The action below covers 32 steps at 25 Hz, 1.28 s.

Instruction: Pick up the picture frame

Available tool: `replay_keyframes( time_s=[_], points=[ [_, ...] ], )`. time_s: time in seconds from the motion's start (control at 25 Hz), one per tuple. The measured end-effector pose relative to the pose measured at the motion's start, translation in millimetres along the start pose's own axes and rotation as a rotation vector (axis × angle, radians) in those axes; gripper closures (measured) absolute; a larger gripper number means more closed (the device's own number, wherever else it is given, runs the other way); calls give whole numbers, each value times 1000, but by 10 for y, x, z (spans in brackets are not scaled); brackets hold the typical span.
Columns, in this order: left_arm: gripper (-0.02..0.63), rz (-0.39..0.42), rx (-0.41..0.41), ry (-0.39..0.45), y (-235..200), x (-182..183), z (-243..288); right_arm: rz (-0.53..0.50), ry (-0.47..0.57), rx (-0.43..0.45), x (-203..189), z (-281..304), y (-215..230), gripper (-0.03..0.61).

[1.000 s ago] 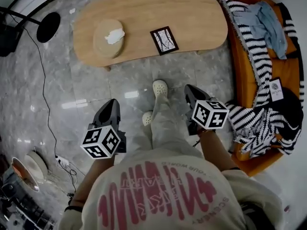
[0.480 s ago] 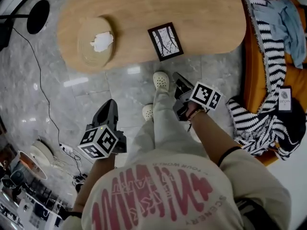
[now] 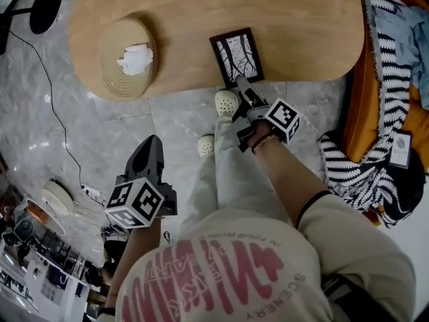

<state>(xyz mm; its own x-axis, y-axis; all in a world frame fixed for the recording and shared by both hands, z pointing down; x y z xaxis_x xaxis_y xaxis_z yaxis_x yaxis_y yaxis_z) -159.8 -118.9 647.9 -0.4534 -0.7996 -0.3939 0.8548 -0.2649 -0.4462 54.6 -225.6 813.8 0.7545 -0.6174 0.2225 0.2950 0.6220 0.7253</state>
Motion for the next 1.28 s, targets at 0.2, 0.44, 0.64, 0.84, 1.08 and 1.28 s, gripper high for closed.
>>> replay_keyframes(
  time_s=[0.2, 0.44, 0.64, 0.84, 1.08, 1.28],
  points=[
    [609, -34, 43, 1, -91, -75, -70, 27, 3, -31, 41, 218, 67, 245],
    [609, -69, 58, -2, -124, -61, -12, -4, -12, -26, 41, 284, 46, 356],
    [609, -57, 44, 1, -89, 48, 3, -17, -63, -5, 21, 210, 77, 403],
    [609, -29, 35, 13, -102, 133, -32, -75, -70, -34, 7, -64, 280, 425],
    [609, 1, 7, 30, -58, 172, -43, -183, -109, -76, 19, -513, 310, 476],
    [609, 28, -13, 39, 64, 273, -35, -230, -134, -92, 121, -723, 96, 505]
  ],
)
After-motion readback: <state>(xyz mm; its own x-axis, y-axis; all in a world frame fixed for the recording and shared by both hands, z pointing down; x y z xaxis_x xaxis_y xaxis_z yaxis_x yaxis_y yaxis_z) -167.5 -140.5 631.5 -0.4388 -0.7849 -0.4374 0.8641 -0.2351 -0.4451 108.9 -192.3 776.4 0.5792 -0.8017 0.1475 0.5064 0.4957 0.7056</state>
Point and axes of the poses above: the fingertips, and each gripper's own axes: z forward along the fingers, y to its right, x out of its top, the point moved 1 cm from there along -z, backward along the fingers, and after that the axes turned 5 degrees about -x, right-handed, at the moved point
